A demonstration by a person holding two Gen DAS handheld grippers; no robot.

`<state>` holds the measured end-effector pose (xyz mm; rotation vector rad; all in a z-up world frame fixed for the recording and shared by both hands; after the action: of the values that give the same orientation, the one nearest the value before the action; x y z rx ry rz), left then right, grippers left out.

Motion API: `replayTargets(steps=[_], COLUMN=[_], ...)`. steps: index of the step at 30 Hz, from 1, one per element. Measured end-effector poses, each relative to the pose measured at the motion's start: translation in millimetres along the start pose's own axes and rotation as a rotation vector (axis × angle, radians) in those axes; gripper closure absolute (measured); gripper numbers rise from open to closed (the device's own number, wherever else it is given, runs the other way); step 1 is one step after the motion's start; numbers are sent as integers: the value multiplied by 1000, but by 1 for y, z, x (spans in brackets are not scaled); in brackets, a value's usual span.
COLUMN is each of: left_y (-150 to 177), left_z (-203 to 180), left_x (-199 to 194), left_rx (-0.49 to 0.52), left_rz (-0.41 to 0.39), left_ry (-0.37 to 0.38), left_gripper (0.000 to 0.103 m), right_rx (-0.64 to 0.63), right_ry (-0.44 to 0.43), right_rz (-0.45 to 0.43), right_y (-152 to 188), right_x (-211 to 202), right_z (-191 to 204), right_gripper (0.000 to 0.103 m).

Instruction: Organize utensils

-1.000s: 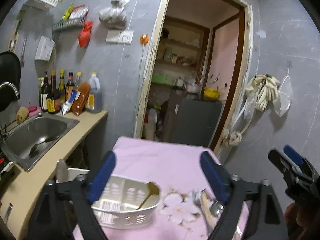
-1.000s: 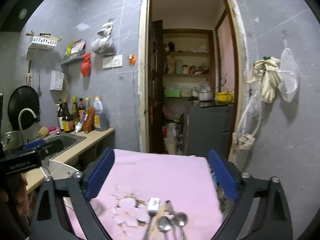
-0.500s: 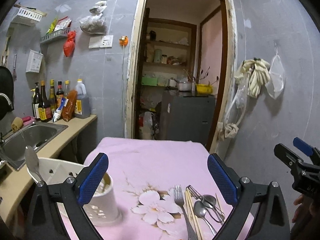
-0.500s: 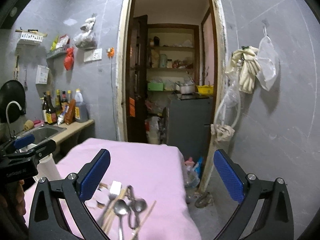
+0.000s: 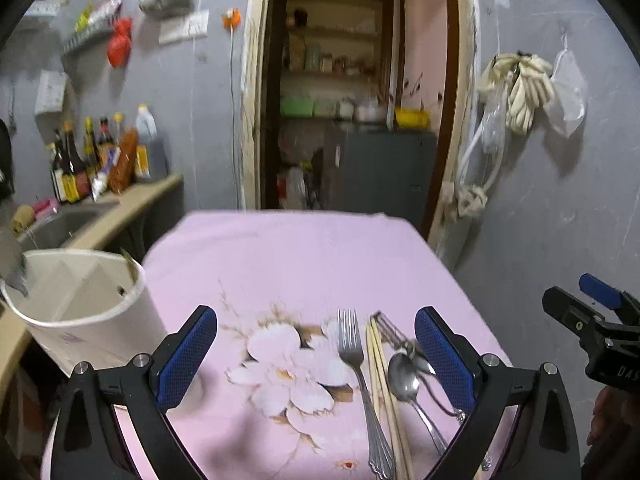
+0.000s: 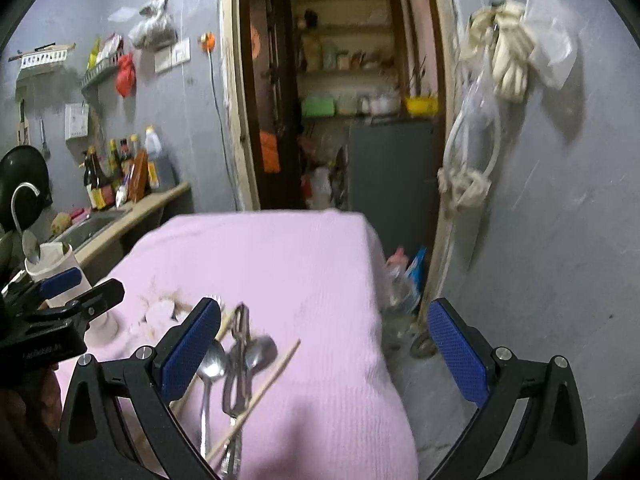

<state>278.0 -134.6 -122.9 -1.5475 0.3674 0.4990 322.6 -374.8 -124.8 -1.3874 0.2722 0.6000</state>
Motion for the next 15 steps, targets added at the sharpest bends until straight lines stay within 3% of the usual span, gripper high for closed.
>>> replayTargets(steps=[3, 8, 10, 12, 15], left_y=[5, 10, 11, 13, 14], left_z=[1, 1, 1, 1, 1], left_x=[19, 44, 56, 66, 82], left_rx=[-15, -7, -2, -3, -13], left_rz=[52, 103, 131, 161, 195], left_ry=[22, 40, 54, 69, 103], left_gripper=[3, 5, 13, 21, 31], right_rx=[10, 12, 22, 21, 24], right_ry=[-30, -60, -81, -95, -110], right_rz=[66, 192, 230, 266, 306], right_y=[10, 27, 33, 39, 49], right_x=[23, 64, 77, 88, 100], right_z=[-9, -10, -7, -1, 7], right_gripper=[3, 39, 55, 65, 68])
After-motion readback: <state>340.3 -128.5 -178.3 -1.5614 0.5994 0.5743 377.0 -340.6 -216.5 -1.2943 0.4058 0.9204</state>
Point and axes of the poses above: each gripper's, at about its wrist camera, not at the fingertips, and x roughly the way its jaws point, z to its left, y to its underside, the point moved 3 cm from there along x, roughly the way its jaws point, and after that the axes turned 6 degrees about x, right-handed, at the moved point
